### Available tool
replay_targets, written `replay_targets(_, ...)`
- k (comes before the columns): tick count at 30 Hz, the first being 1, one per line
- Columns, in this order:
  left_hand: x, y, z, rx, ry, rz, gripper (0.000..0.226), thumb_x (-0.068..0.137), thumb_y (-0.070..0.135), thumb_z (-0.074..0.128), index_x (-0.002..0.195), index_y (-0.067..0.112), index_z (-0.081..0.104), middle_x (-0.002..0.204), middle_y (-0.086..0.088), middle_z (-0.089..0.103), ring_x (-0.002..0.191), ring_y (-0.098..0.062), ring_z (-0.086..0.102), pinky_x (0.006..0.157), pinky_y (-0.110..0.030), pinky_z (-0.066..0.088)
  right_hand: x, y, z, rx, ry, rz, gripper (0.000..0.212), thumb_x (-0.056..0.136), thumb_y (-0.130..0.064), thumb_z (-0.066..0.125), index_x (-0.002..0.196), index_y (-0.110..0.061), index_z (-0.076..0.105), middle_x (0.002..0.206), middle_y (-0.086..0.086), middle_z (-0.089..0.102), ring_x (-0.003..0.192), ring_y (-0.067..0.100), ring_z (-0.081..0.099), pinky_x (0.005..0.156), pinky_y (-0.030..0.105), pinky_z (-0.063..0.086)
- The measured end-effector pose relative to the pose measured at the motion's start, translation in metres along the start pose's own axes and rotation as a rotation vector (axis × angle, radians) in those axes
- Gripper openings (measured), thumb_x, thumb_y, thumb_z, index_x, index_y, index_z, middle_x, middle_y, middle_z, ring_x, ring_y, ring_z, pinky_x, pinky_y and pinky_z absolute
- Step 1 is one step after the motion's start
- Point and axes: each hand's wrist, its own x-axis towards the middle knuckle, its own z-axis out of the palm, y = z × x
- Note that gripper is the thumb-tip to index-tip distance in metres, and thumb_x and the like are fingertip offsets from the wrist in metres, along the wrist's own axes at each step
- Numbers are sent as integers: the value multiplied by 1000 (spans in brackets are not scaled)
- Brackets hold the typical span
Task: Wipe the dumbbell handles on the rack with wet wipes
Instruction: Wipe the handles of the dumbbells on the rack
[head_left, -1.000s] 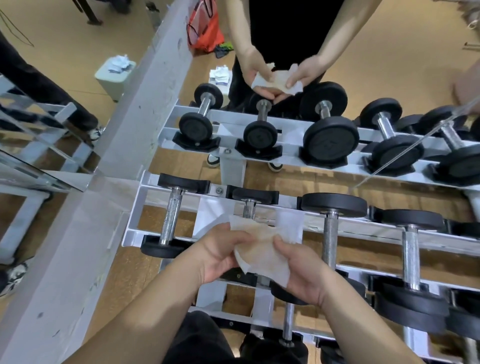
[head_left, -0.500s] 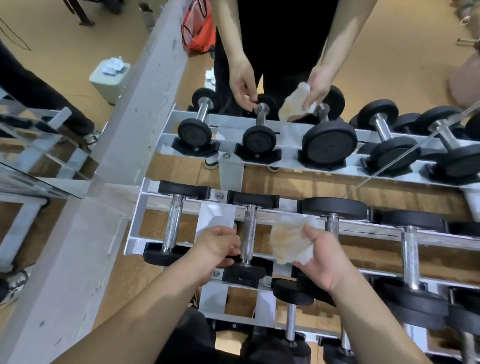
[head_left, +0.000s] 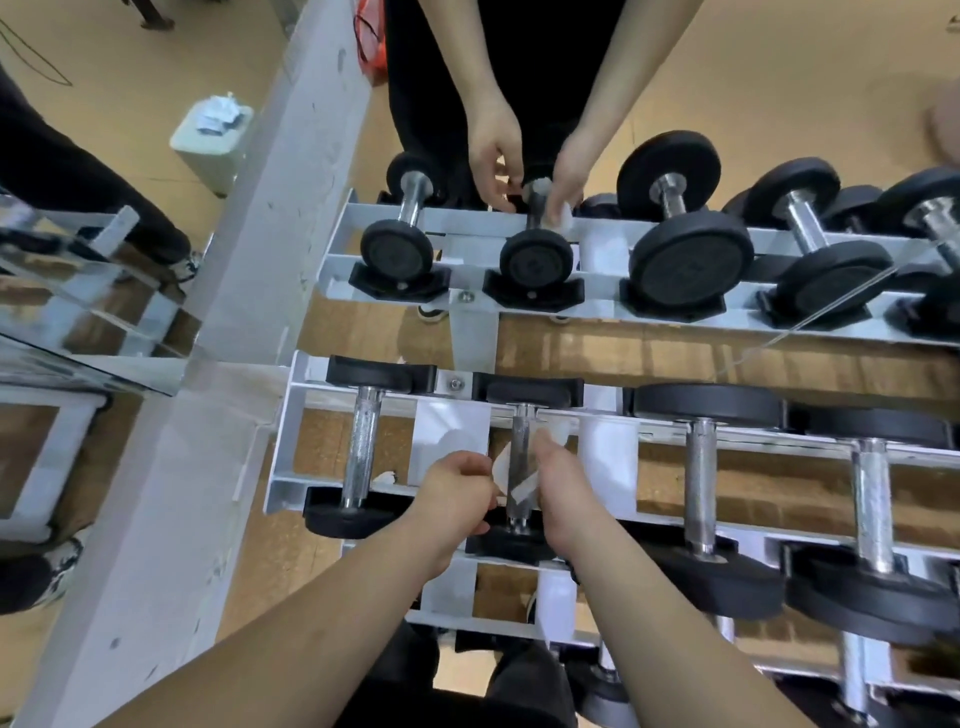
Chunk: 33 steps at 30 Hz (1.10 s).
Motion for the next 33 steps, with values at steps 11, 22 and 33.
replay_targets(11,6,-4,-15,18,-26,0,36,94,3,54,124,21,62,116,-3,66,105,-23,68,88,-40,61,3,0,6,-252,-42,-3,26,95,-25,52,105,-5,66,93,14,63,83,28,58,74,37,48)
replay_targets(22,3,-10,-18,88,-36,23,41,93,4,53,131,20,61,115,0,66,103,-20,67,80,-35,60,11,-19,17,-266,-87,-49,41,88,-21,59,126,-6,56,106,12,62,94,24,59,84,38,48)
replay_targets(33,-4,-21,-28,86,-40,43,40,95,2,52,130,19,58,115,-1,66,104,-24,68,79,-33,60,12,-35,27,-207,-50,-82,7,92,-8,50,96,-10,55,95,13,53,86,29,52,83,38,44)
